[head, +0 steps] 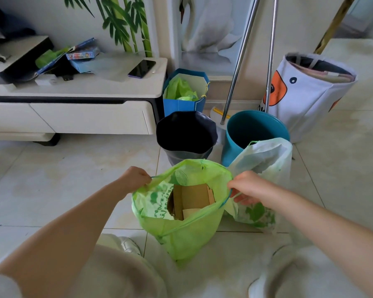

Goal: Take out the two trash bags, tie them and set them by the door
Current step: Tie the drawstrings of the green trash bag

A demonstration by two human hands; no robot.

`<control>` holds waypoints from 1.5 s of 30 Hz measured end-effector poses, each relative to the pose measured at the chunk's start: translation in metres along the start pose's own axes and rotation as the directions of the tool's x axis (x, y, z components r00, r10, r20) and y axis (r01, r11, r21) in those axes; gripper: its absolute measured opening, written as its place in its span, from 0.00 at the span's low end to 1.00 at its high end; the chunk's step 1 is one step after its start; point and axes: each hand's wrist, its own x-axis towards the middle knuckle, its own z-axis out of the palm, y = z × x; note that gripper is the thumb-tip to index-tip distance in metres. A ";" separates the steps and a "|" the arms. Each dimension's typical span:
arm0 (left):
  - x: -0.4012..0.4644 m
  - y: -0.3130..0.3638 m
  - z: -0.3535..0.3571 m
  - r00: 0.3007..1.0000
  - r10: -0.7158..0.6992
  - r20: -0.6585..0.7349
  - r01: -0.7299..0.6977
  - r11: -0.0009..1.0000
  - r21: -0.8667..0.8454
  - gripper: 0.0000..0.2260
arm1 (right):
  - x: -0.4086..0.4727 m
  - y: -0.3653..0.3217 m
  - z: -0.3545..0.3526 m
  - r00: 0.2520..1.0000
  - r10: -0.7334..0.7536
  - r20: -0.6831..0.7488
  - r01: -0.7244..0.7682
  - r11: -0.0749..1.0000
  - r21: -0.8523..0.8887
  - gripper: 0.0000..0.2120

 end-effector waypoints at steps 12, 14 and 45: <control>-0.048 0.057 -0.028 0.982 0.152 -0.115 -0.181 0.931 -0.316 0.09 | -0.024 -0.040 -0.023 0.899 -0.399 -0.182 0.428 0.890 0.159 0.02; -0.063 0.067 -0.027 0.967 0.201 -0.158 -0.243 0.914 -0.324 0.06 | -0.033 -0.046 -0.026 0.840 -0.503 -0.201 0.536 0.827 0.168 0.04; -0.106 0.126 0.032 0.617 0.721 -0.315 -0.770 0.636 -0.051 0.12 | -0.065 -0.083 -0.008 0.812 -0.509 -0.285 0.583 0.718 0.379 0.04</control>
